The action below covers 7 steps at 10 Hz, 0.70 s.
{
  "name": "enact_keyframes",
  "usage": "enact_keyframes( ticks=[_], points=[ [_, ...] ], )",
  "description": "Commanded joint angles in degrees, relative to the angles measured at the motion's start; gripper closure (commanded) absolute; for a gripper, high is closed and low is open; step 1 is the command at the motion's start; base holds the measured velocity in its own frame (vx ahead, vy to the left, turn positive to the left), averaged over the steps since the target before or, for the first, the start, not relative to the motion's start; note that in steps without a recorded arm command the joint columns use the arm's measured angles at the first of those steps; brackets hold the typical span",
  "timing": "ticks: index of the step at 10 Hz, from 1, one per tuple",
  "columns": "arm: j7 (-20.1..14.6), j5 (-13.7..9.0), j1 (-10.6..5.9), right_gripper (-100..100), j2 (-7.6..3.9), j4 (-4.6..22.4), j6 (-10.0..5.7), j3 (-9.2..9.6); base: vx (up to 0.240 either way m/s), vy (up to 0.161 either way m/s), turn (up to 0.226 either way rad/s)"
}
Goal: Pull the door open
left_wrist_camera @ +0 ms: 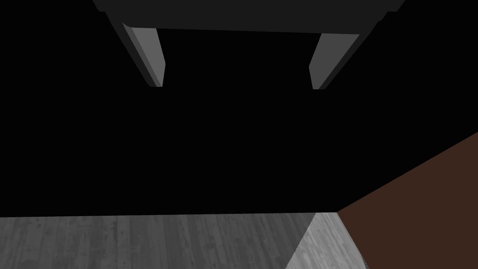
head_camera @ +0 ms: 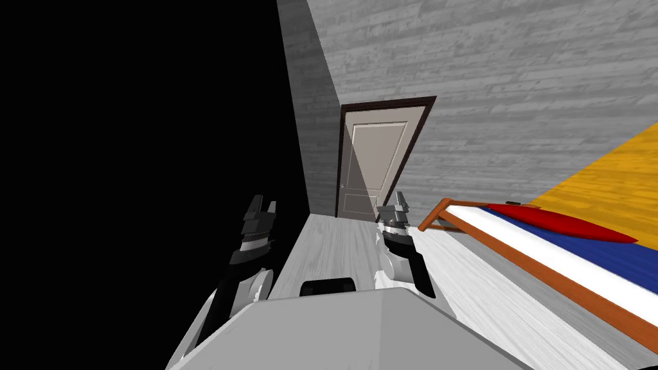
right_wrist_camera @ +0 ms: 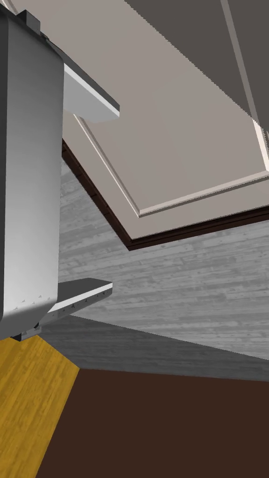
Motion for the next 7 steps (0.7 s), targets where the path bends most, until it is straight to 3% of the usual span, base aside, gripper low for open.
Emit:
enact_keyframes(
  ticks=[1, 7],
  points=[
    [-1.40, -0.85, -0.61, -100, -0.32, 1.93, -0.48, 0.07, 0.097, -0.011, 0.056],
    [-6.74, -4.32, -2.86, -100, -1.52, 9.65, -2.55, 0.30, 0.096, -0.008, 0.059]
  ],
)
